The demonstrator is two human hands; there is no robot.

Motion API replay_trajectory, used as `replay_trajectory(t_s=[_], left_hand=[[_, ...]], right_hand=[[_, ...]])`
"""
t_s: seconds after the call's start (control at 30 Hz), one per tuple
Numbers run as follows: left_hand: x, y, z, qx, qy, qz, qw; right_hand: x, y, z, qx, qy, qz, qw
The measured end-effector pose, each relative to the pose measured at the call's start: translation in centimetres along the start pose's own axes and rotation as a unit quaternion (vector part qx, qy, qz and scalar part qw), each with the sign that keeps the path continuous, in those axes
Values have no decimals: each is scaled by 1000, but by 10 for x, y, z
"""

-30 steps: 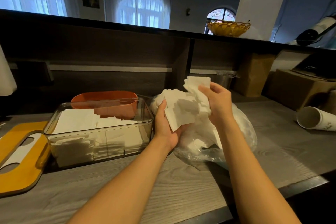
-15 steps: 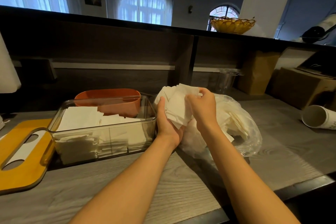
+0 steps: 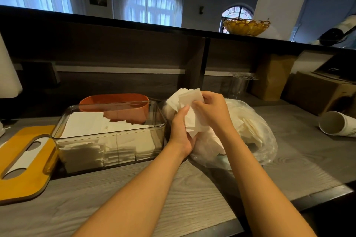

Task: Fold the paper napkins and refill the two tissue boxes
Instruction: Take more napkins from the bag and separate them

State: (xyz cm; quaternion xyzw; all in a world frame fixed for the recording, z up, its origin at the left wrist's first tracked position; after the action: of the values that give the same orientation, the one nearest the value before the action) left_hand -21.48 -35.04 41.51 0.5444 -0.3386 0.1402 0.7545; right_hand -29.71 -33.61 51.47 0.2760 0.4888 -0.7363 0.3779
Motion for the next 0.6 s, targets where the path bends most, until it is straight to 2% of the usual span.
replay_trajectory(t_s=[0.13,0.23,0.33,0.43,0.53,0.6], left_hand=[[-3,3,-2,-1,-16,27,1000],[-2,0,0,15,-9,19,1000],[-4,-4,-1,35,-15,-22,999],[-7,-10,-1,47,-21,-94,994],[-6,-12,1,45,-13,-135,990],[-7,-14,3,46,-10,-153,987]], right_hand=[[8,0,0,-25,31,27,999],[13,-6,0,-10,49,84,995],[17,-10,1,3,58,151,987],[13,-22,0,42,22,210,977],[10,-40,-3,102,-16,192,976],[12,-43,-2,111,-19,146,983]])
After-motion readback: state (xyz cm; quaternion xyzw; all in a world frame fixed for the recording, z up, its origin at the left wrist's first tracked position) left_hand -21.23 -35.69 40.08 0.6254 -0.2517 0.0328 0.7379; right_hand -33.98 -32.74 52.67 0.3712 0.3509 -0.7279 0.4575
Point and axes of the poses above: each hand's wrist, its own z-axis towards the middle knuckle, its own y-axis out of the palm, x = y × z, the point moved 10 cm from there along z, towards the middle knuckle, and after that the axes turned 12 degrees about -x, right-handed, at the moved point
